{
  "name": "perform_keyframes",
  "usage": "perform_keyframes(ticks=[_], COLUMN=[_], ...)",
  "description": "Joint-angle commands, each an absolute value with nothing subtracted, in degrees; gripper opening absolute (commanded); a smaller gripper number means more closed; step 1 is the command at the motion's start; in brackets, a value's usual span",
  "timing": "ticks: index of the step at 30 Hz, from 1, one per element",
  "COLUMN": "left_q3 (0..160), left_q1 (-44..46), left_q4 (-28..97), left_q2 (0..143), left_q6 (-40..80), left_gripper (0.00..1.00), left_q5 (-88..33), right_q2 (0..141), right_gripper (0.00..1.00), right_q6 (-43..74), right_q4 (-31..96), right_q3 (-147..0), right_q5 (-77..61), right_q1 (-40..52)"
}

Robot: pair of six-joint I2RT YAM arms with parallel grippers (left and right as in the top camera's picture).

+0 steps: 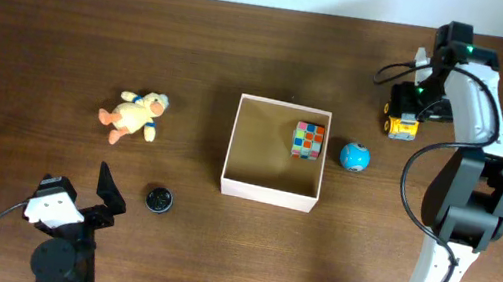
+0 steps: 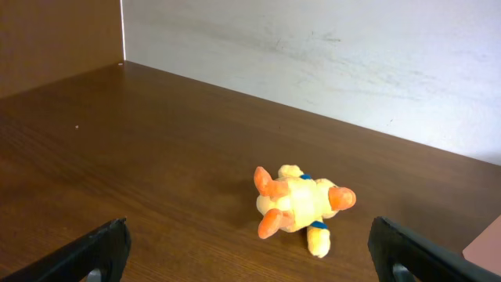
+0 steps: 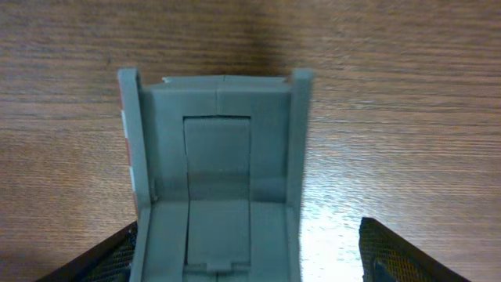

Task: Pack container
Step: 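Lower and close the right gripper on the toy truck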

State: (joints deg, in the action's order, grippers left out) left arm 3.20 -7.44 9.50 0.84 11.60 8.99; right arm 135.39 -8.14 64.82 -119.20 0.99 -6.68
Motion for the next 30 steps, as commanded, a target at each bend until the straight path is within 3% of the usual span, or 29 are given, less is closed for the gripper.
perform_keyframes(ticks=[1,17,30], left_q3=[2.8,2.8,2.8], left_q1=[-7.2,-7.2,-7.2], left_q4=[9.3,9.3,9.3], left_q2=[0.3,0.3,0.3], left_q6=[10.6,10.6,10.6], left_gripper=[0.99,0.99,0.99], left_q5=[8.6,8.6,8.6], right_q2=[136.3,136.3,136.3], right_gripper=[0.78,0.53,0.51], right_q6=[-8.5,-8.1,-7.0], right_q4=[64.6,64.6,64.7], right_q3=[-118.8,-118.8,-118.8], right_q5=[0.2,0.2,0.2], right_q1=[-6.8,-6.8,-6.8])
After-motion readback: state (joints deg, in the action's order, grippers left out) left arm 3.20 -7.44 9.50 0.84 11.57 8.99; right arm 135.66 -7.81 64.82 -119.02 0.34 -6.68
